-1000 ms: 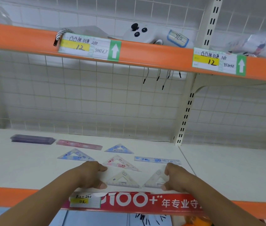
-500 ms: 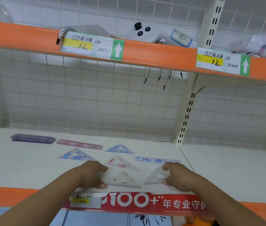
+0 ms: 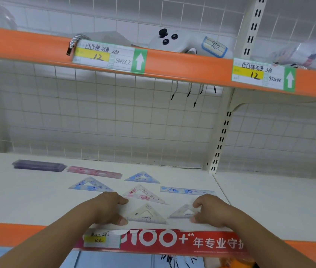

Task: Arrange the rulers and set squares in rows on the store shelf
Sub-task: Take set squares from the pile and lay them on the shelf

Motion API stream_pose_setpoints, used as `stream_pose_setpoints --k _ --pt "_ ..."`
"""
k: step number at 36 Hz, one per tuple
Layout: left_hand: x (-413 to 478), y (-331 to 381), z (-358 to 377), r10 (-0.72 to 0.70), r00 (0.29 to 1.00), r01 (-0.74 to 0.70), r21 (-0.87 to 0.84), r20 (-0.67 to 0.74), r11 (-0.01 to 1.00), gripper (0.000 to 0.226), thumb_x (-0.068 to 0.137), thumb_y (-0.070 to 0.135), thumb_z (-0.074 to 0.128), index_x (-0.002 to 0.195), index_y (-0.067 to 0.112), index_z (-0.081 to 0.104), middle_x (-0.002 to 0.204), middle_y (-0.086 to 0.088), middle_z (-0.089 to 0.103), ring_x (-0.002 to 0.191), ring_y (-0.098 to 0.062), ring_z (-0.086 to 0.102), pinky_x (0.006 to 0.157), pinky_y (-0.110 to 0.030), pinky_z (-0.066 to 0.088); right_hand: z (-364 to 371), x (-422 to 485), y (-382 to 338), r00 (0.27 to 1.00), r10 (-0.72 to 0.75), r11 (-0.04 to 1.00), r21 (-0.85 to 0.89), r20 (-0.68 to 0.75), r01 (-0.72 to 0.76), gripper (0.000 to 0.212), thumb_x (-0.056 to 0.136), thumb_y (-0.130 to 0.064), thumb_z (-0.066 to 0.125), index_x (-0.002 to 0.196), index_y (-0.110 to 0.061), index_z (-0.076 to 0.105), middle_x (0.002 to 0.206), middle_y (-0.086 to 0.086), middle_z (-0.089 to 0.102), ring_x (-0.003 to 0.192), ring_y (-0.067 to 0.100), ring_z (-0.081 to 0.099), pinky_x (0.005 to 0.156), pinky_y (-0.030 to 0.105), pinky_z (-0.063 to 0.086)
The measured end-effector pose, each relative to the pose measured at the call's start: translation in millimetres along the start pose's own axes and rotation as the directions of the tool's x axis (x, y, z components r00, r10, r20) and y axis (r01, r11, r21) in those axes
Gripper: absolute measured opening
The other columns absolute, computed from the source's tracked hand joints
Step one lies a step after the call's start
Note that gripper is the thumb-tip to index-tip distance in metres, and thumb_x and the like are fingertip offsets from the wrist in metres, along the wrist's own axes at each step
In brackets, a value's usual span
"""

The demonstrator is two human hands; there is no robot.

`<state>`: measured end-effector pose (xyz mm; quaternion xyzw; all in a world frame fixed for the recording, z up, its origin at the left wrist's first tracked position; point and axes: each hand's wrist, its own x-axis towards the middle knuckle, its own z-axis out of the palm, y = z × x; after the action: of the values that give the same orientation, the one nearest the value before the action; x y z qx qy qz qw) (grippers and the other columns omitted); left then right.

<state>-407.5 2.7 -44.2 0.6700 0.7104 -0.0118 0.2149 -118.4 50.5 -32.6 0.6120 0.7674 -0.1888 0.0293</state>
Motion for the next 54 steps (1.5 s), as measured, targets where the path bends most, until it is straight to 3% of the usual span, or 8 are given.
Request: stream_pose_setpoints --k 12,15,18,30,41,45,50,54 --pt "0 1 0 -0.003 1.0 0.003 0.003 0.005 1.0 0.076 0.085 0.042 0.067 0.149 0.029 0.029 0.152 0.004 0.033 0.138 -0.018 0.034 0.114 -0.032 0.027 1 1 -3 0.999 0.031 0.999 -0.043 -0.017 -0.032 0.051 0.086 -0.031 0.069 0.131 -0.016 0.052 0.128 0.0 0.056 0.107 0.014 0.055 0.088 0.022 0.043" --pt "0 1 -1 -0.002 1.0 0.002 0.005 0.005 1.0 0.076 0.085 0.042 0.067 0.149 0.029 0.029 0.152 0.003 0.033 0.139 -0.018 0.033 0.115 -0.032 0.026 2 4 -4 0.999 0.032 0.997 -0.074 -0.006 -0.032 0.019 0.086 -0.032 0.069 0.094 -0.02 0.058 0.092 -0.004 0.058 0.078 0.009 0.052 0.066 0.019 0.041" --pt "0 0 -1 -0.004 1.0 0.004 0.0 0.008 1.0 0.076 0.085 0.042 0.067 0.149 0.029 0.029 0.152 0.003 0.033 0.138 -0.018 0.034 0.114 -0.033 0.027 3 6 -3 1.0 0.025 0.996 -0.08 -0.002 -0.025 0.029 0.085 -0.032 0.069 0.07 -0.023 0.046 0.073 -0.007 0.049 0.064 0.007 0.046 0.056 0.018 0.034" --pt "-1 -1 1 -0.006 1.0 0.006 -0.023 0.0 1.0 0.076 0.084 0.042 0.068 0.149 0.029 0.03 0.152 0.004 0.033 0.139 -0.018 0.033 0.115 -0.032 0.025 -8 12 -1 0.999 -0.036 0.995 -0.097 -0.001 0.036 0.042 0.084 -0.033 0.069 0.06 -0.02 0.037 0.063 -0.004 0.034 0.055 0.012 0.032 0.052 0.023 0.025" --pt "1 -1 3 -0.034 0.999 0.034 -0.065 -0.009 0.997 0.073 0.085 0.039 0.069 0.148 0.031 0.032 0.151 0.004 0.035 0.137 -0.019 0.036 0.115 -0.033 0.026 -25 42 -3 0.998 -0.051 0.997 -0.057 -0.048 0.048 0.023 0.082 -0.036 0.07 0.086 -0.016 0.059 0.089 -0.001 0.052 0.077 0.015 0.049 0.063 0.023 0.037" --pt "3 -4 3 -0.045 0.999 0.045 -0.078 -0.005 0.996 0.074 0.083 0.04 0.07 0.147 0.034 0.033 0.152 0.004 0.033 0.139 -0.019 0.034 0.116 -0.034 0.025 -29 58 -6 0.995 -0.071 0.995 -0.069 -0.069 0.066 0.041 0.082 -0.033 0.068 0.06 -0.018 0.036 0.068 -0.001 0.038 0.059 0.013 0.036 0.051 0.022 0.026" --pt "6 -7 5 -0.053 0.999 0.052 -0.09 -0.007 0.995 0.075 0.082 0.042 0.071 0.146 0.036 0.033 0.151 0.004 0.034 0.137 -0.019 0.036 0.114 -0.032 0.027 -34 73 -8 0.99 -0.099 0.991 -0.097 -0.101 0.089 0.045 0.081 -0.033 0.065 0.058 -0.02 0.03 0.06 -0.003 0.029 0.052 0.011 0.027 0.046 0.022 0.019" --pt "8 -10 6 -0.071 0.997 0.07 -0.116 -0.006 0.991 0.076 0.079 0.042 0.073 0.145 0.039 0.035 0.149 0.005 0.035 0.135 -0.019 0.038 0.114 -0.033 0.029 -36 87 -8 0.993 -0.068 0.995 -0.079 -0.095 0.061 0.024 0.081 -0.034 0.068 0.071 -0.02 0.051 0.075 -0.002 0.048 0.066 0.011 0.046 0.055 0.021 0.034"
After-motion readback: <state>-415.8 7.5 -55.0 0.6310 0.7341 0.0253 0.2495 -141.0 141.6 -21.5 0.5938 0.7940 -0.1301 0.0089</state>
